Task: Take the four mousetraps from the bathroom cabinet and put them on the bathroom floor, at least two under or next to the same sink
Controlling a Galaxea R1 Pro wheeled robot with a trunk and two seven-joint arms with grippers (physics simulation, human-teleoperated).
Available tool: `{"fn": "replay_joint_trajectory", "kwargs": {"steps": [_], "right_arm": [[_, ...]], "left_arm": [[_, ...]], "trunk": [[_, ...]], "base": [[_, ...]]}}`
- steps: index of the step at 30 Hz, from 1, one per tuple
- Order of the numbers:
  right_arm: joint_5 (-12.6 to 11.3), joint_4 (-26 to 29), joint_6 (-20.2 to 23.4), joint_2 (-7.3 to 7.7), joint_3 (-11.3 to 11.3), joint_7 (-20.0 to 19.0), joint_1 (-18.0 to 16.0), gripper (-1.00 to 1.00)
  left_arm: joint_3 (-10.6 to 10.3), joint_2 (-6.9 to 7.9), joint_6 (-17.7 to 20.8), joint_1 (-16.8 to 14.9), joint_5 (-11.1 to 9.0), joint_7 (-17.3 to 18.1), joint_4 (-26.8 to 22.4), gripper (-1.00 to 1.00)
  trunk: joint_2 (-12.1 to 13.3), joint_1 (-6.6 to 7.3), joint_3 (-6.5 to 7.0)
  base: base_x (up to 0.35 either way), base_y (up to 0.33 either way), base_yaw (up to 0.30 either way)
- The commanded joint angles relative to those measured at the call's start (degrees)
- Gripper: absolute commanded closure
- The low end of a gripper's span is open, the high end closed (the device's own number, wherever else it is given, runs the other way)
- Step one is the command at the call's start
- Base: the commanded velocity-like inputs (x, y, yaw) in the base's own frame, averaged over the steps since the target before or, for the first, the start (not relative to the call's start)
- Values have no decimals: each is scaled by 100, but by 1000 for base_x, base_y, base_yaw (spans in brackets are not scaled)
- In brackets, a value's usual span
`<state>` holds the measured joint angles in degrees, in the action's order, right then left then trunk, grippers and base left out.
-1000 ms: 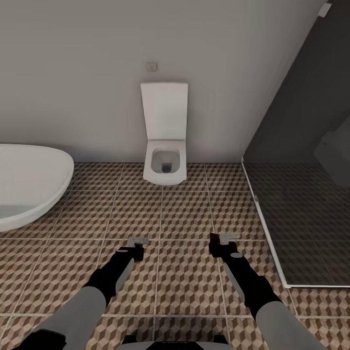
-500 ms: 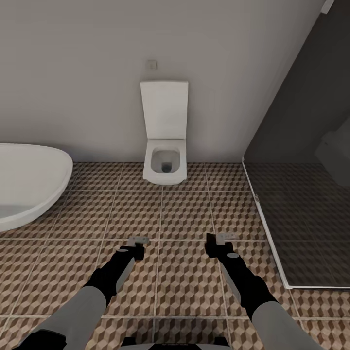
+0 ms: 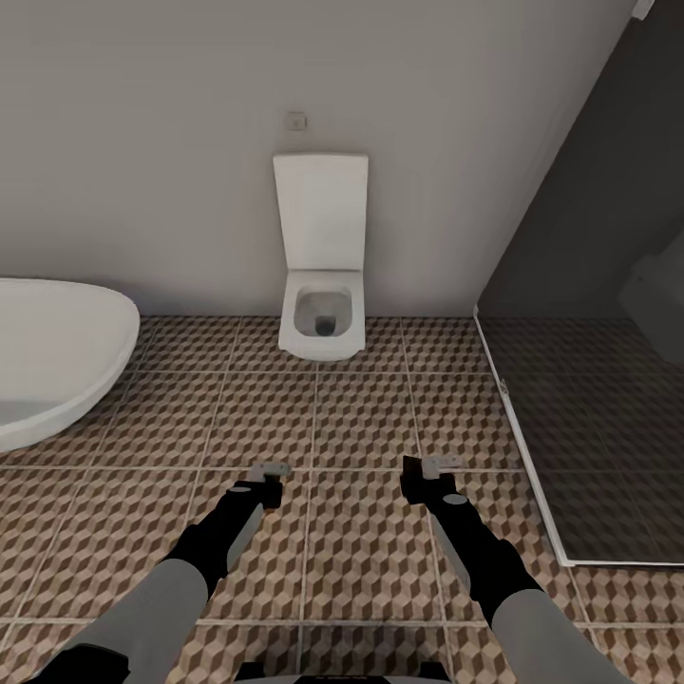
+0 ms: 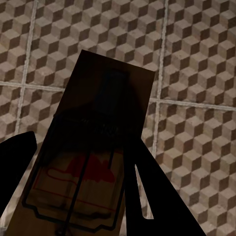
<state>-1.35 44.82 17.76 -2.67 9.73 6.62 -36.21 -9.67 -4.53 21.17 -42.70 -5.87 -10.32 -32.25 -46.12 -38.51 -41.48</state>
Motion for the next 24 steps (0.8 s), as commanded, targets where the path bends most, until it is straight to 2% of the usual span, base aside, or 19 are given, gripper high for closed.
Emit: {"fn": "replay_joint_trajectory", "kwargs": {"steps": [1,24], "right_arm": [[-15,9,34,3,20,41,-1,100],[-15,0,35,3,22,41,-3,100]], "left_arm": [[-38,5,27,-2,-58,-57,-10,100],[-43,-4,27,-2,-61,-57,-1,100]], "trunk": [[-46,-23,-23],[-968,-529,-436]], "base": [[0,0,0],[0,0,0]]}}
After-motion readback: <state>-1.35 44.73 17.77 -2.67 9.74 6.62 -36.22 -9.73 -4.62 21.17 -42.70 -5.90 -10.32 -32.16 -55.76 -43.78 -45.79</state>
